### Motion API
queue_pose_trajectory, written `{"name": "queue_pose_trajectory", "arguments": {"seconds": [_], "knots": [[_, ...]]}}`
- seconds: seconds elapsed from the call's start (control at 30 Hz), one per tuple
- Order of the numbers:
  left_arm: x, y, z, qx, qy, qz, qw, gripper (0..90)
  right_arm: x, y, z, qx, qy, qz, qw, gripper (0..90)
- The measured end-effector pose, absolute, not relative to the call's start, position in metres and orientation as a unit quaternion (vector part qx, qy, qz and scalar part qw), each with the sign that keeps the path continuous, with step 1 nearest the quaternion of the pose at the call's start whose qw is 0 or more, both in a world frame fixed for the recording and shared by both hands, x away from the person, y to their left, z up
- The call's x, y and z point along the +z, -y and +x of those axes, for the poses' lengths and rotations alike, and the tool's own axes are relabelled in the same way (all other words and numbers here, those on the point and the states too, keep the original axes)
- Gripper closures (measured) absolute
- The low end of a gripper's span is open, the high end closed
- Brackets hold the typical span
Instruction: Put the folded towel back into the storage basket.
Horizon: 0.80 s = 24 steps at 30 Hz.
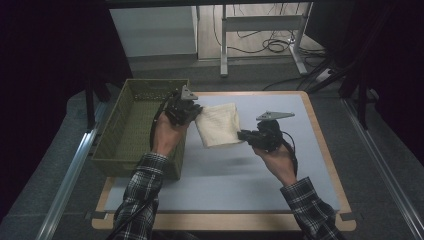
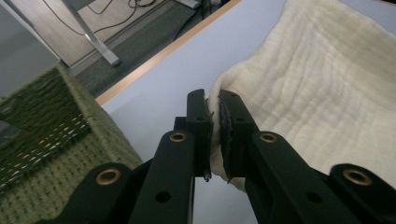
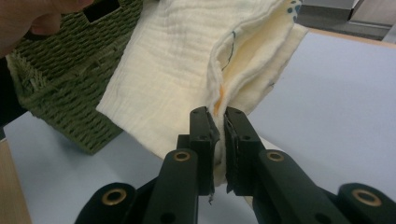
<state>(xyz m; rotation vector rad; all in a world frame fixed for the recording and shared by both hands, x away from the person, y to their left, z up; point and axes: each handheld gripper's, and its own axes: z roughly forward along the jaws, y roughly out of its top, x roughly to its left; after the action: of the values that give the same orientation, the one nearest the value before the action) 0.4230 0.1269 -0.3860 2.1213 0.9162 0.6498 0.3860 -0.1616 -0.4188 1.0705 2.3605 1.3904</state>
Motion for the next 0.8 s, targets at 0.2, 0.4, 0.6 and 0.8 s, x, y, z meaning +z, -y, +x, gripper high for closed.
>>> {"name": "queue_pose_trajectory", "arguments": {"seconds": [0.2,0.4,0.6,0.8], "knots": [[-0.378,-0.141,0.423,0.262,-0.364,0.818,0.359,83.5,-0.414,0.146,0.392,0.469,-0.801,0.358,0.102,82.6],[-0.371,-0.155,0.422,0.278,-0.369,0.816,0.348,83.5,-0.409,0.128,0.398,0.472,-0.802,0.353,0.1,82.6],[-0.365,-0.169,0.421,0.295,-0.378,0.811,0.335,83.6,-0.406,0.112,0.403,0.482,-0.798,0.352,0.087,82.6],[-0.357,-0.185,0.418,0.311,-0.384,0.807,0.324,83.6,-0.402,0.092,0.407,0.489,-0.797,0.345,0.081,82.6]]}}
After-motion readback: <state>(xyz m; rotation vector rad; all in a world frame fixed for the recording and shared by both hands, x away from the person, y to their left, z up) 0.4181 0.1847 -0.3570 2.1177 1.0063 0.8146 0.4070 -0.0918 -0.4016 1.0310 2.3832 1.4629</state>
